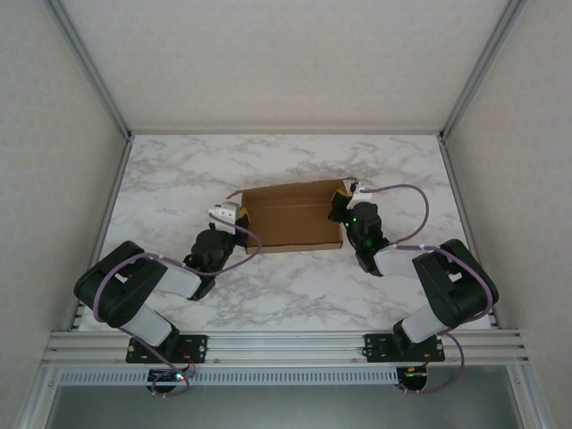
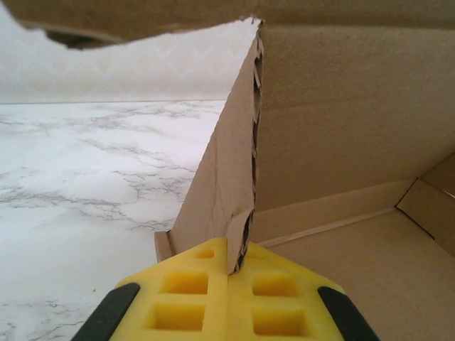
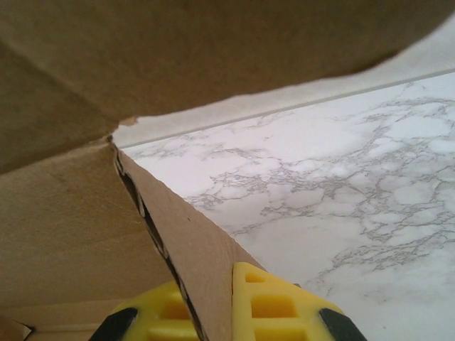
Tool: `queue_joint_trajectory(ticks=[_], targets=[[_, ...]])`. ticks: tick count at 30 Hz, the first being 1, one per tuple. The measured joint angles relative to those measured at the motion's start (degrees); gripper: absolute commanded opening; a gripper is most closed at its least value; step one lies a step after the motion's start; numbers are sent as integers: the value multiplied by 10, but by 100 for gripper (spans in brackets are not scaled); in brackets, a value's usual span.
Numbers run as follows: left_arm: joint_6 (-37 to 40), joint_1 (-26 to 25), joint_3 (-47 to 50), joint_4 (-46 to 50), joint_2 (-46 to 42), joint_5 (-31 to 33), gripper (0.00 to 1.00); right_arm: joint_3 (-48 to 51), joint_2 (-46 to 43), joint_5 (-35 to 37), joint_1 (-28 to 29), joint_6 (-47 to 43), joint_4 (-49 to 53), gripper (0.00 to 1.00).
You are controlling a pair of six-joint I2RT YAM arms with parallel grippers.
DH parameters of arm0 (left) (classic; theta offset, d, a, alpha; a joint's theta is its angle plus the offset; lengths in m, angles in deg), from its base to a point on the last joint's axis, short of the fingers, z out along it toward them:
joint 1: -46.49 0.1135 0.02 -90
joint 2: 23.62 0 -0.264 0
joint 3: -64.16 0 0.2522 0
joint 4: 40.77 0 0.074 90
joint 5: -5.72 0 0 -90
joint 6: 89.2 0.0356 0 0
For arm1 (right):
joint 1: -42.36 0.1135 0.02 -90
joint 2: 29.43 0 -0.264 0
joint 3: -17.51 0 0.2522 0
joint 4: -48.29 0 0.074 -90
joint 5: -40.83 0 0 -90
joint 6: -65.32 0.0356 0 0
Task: Fold the paper box
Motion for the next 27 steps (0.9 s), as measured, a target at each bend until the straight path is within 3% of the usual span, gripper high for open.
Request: queue_joint_trajectory(ticks=[20, 27], targets=[[0, -16, 8, -38, 31, 61, 0, 43, 7, 55, 43, 28, -62, 9], [3, -22, 11, -28, 31, 87, 0, 45, -3, 62, 50, 32, -2, 15]])
